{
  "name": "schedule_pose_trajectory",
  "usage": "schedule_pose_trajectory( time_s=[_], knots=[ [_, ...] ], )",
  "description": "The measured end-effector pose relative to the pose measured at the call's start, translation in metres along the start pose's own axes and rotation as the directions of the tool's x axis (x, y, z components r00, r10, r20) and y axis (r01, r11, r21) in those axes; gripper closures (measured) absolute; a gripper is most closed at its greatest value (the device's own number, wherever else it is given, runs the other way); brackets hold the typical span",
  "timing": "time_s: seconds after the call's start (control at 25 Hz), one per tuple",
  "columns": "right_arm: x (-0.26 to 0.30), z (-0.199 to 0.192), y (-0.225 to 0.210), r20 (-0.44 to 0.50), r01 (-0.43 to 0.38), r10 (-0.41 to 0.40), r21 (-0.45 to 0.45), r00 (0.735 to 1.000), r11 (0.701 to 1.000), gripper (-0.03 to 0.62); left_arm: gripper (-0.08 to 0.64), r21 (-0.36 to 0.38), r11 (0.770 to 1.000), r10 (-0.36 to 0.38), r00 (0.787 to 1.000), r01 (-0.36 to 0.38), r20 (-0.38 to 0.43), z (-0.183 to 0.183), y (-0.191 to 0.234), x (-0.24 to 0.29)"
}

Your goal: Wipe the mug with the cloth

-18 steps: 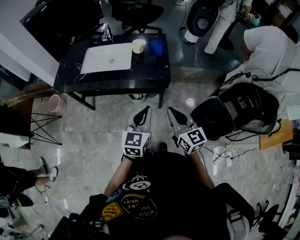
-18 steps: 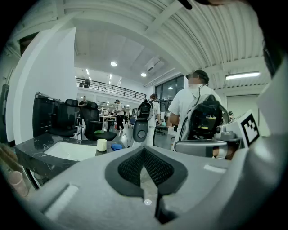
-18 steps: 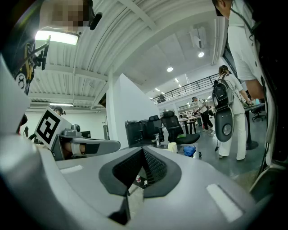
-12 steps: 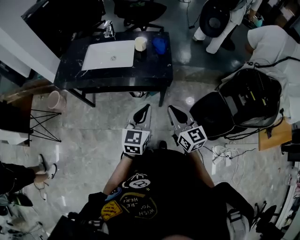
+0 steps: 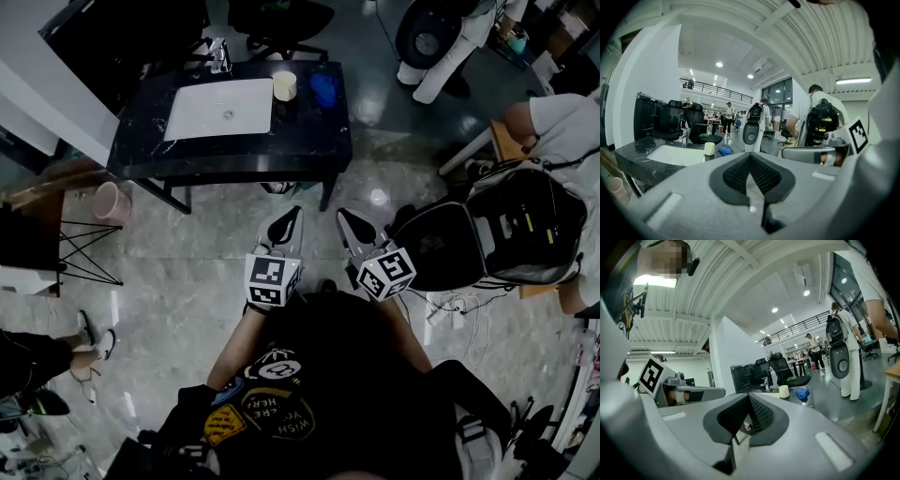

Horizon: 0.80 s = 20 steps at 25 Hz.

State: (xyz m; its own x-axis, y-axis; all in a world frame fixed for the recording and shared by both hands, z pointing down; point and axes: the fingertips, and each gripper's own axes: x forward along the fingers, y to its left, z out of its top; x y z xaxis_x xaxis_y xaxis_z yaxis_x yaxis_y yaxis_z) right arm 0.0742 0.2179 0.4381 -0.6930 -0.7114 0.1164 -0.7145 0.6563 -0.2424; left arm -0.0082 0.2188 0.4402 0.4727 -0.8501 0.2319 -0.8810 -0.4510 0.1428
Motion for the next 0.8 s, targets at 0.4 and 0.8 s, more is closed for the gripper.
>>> schedule_pose_trajectory(
  time_s=[0.4,0.8],
  knots=[
    [0.031,-0.025,0.002,-0.059,0.023,-0.022,0.012,0.998,1.000,0.591,0.555,-0.036,0.999,-0.010,0.999,0.009,-0.033,-0.017,0.036,0.015],
    [0.114,-0.009,-0.094,-0.071,-0.019,0.019,0.002,0.997,1.000,0.591,0.555,-0.086,0.996,0.017,0.998,-0.022,-0.057,-0.002,0.092,0.122]
  ],
)
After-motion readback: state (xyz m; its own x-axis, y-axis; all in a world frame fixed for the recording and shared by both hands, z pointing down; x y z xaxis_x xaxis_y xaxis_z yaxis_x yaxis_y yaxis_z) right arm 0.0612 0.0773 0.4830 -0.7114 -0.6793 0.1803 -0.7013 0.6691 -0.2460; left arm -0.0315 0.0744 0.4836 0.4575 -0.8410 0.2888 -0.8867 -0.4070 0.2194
